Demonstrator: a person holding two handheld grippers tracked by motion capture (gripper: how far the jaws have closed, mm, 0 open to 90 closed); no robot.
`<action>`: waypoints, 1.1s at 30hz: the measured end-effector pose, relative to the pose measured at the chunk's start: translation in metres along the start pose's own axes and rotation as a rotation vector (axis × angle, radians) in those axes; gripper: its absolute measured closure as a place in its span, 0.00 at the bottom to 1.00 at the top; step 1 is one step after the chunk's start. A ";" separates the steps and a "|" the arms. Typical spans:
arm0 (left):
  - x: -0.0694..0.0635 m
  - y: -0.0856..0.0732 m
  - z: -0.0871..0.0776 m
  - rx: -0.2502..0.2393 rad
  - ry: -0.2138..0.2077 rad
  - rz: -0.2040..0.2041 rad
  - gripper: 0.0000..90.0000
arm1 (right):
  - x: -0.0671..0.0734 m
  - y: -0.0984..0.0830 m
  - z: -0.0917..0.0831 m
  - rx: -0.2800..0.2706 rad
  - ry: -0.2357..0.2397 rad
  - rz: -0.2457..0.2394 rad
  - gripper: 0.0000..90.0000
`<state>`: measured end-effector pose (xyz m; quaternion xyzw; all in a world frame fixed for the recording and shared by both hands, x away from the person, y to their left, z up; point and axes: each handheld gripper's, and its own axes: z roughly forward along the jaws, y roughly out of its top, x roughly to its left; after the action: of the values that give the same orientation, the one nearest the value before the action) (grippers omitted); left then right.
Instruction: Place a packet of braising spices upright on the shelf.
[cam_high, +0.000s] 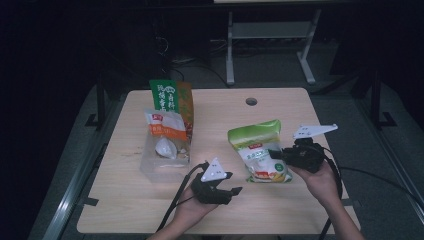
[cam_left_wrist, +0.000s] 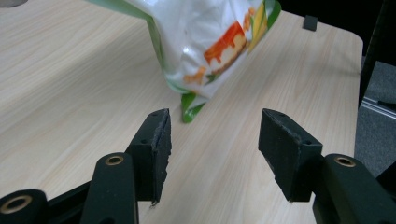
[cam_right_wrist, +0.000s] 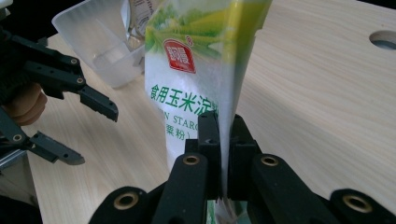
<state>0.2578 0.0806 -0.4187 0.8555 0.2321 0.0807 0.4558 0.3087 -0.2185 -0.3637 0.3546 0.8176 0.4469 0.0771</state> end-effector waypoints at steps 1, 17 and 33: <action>0.000 -0.001 -0.002 -0.002 -0.001 -0.004 0.48 | 0.001 0.003 0.002 0.001 0.003 -0.003 0.97; 0.000 -0.027 -0.024 -0.010 0.005 -0.023 0.45 | 0.022 0.041 0.030 0.015 0.066 -0.042 0.97; -0.001 -0.043 -0.040 -0.001 0.006 -0.010 0.44 | 0.050 0.085 0.051 -0.001 0.142 -0.080 0.97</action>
<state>0.2287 0.1306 -0.4307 0.8539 0.2377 0.0812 0.4559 0.3380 -0.1220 -0.3179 0.2888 0.8344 0.4680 0.0370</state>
